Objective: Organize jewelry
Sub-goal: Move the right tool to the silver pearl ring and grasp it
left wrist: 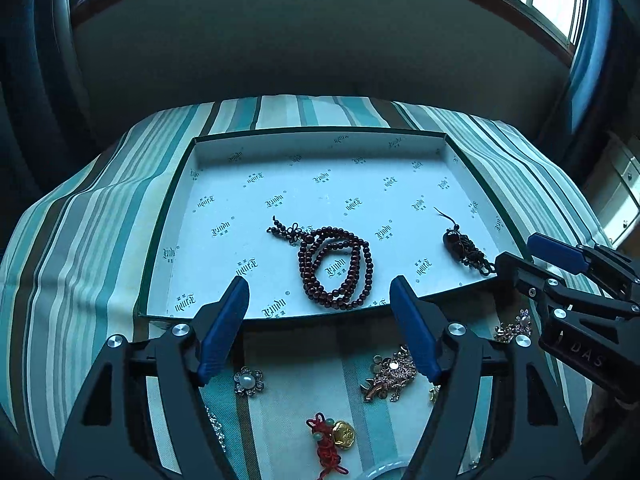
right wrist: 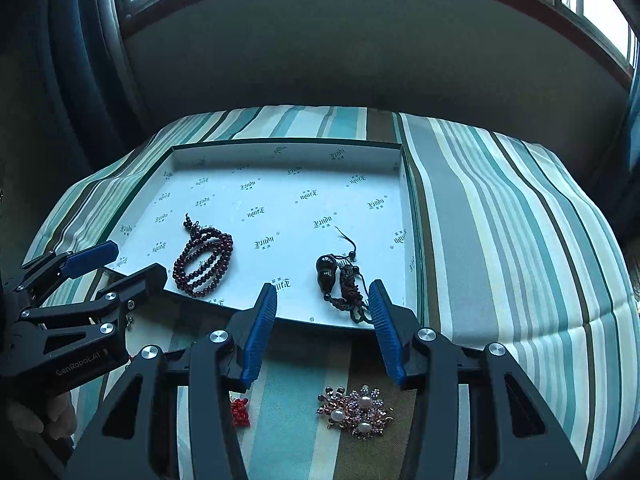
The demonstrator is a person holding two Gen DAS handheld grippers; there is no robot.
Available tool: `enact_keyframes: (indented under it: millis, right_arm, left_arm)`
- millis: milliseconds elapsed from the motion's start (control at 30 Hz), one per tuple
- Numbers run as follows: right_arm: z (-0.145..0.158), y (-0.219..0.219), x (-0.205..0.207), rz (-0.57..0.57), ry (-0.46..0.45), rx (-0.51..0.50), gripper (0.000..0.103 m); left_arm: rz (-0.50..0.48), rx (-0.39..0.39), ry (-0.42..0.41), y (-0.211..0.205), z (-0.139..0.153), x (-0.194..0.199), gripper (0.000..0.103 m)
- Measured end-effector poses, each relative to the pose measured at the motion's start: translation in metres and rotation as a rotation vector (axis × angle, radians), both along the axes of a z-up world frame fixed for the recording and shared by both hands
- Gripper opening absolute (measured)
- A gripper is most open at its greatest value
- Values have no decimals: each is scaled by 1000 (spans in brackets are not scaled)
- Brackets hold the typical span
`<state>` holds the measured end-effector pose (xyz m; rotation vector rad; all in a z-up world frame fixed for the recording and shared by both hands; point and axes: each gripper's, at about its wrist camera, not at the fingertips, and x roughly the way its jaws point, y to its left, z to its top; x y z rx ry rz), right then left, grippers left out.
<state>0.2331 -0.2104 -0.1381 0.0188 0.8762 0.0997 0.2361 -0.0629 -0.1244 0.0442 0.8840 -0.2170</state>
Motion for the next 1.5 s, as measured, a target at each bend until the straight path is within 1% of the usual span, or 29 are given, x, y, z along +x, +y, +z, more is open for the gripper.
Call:
enact_keyframes:
  millis: [100,233,467,667,833,1033,1067,1133,1333,1500]
  right_arm:
    - [-2,5,-22,16,20,2,48]
    - [-9,9,-48,29,55,11,48]
    - [-22,15,-84,44,105,31,48]
    - [-31,22,-104,55,134,36,48]
    - [-38,25,-113,60,155,39,48]
    - [-41,28,-114,72,164,32,47]
    - [-41,29,-113,74,166,31,46]
    - [-43,31,-113,79,172,30,42]
    - [-48,36,-110,91,181,24,41]
    - [-50,39,-107,104,189,23,38]
  left_arm:
    - [8,-2,2,7,4,-20,73]
    - [20,12,20,17,3,-48,73]
    - [39,19,80,32,-13,-86,73]
    - [55,16,118,39,-23,-107,73]
    - [54,23,124,40,-25,-117,73]
    - [61,22,129,43,-27,-121,73]
    - [61,22,129,43,-27,-122,73]
    - [62,24,130,44,-27,-122,73]
    - [61,28,134,45,-29,-122,73]
    - [62,29,142,44,-31,-121,73]
